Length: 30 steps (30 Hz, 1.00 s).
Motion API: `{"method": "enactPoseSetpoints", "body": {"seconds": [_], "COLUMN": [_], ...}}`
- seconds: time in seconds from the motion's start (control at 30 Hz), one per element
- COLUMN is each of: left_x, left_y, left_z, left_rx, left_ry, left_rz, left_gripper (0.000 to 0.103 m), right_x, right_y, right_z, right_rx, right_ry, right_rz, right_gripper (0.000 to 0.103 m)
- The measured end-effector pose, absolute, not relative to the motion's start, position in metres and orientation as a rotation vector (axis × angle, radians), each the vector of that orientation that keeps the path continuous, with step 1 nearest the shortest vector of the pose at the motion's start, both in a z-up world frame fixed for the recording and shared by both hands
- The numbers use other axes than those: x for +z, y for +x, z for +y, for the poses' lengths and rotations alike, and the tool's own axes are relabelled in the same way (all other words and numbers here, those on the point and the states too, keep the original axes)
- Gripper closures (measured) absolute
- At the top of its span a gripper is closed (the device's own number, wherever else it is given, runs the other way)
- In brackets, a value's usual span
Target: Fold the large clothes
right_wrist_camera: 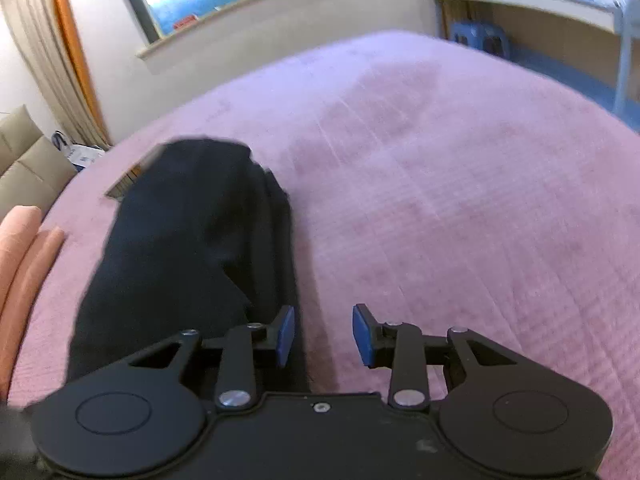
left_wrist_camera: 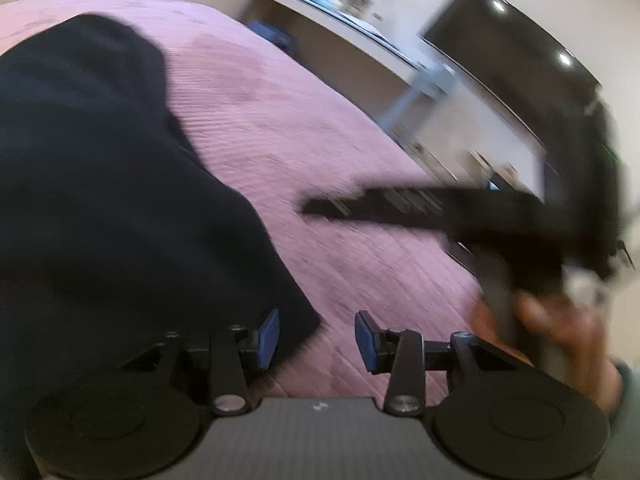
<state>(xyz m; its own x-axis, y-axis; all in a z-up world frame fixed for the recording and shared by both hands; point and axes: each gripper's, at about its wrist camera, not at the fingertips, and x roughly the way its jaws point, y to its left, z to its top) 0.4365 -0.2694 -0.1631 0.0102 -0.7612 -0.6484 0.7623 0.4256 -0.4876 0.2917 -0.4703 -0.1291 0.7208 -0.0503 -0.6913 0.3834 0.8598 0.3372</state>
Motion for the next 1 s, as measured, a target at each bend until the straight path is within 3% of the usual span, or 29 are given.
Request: {"method": "enactPoseSetpoints", "body": {"seconds": [0.07, 0.13, 0.3, 0.33, 0.37, 0.47, 0.6, 0.73, 0.8, 0.83, 0.93, 1.0], "left_x": [-0.143, -0.126, -0.135, -0.147, -0.158, -0.187, -0.189, -0.186, -0.186, -0.188, -0.190, -0.192], "left_y": [0.432, 0.444, 0.491, 0.497, 0.502, 0.502, 0.490, 0.502, 0.502, 0.501, 0.502, 0.502], "left_z": [-0.253, -0.225, -0.168, -0.161, -0.156, -0.146, -0.152, -0.166, -0.166, -0.171, -0.178, -0.171], "left_rx": [-1.188, -1.103, -0.816, -0.808, -0.808, -0.836, -0.845, -0.888, -0.912, -0.914, -0.916, -0.924], "left_ry": [0.005, -0.050, -0.159, -0.199, -0.253, -0.443, -0.349, -0.253, -0.238, -0.224, -0.203, -0.211], "left_rz": [0.969, 0.928, 0.844, 0.858, 0.879, 0.944, 0.937, 0.939, 0.946, 0.942, 0.928, 0.921], "left_gripper": [0.060, 0.060, 0.063, 0.071, 0.071, 0.073, 0.076, 0.076, 0.077, 0.077, 0.077, 0.077], "right_x": [-0.118, -0.111, -0.126, -0.134, -0.144, -0.174, -0.171, -0.122, -0.103, -0.097, -0.100, -0.123], "right_y": [0.302, 0.314, 0.350, 0.356, 0.360, 0.356, 0.340, 0.361, 0.396, 0.417, 0.473, 0.509], "right_z": [-0.466, -0.458, -0.420, -0.411, -0.403, -0.389, -0.394, -0.405, -0.401, -0.397, -0.381, -0.367], "right_rx": [-0.225, -0.183, -0.116, -0.121, -0.139, -0.191, -0.232, -0.184, -0.123, -0.086, 0.022, 0.025], "right_ry": [0.478, 0.466, 0.350, 0.313, 0.265, 0.158, 0.183, 0.172, 0.114, 0.098, 0.048, -0.053], "right_rz": [0.699, 0.681, 0.740, 0.768, 0.807, 0.895, 0.960, 0.772, 0.690, 0.651, 0.564, 0.606], "right_gripper": [0.042, 0.035, 0.040, 0.044, 0.053, 0.064, 0.076, 0.077, 0.086, 0.096, 0.096, 0.098]}}
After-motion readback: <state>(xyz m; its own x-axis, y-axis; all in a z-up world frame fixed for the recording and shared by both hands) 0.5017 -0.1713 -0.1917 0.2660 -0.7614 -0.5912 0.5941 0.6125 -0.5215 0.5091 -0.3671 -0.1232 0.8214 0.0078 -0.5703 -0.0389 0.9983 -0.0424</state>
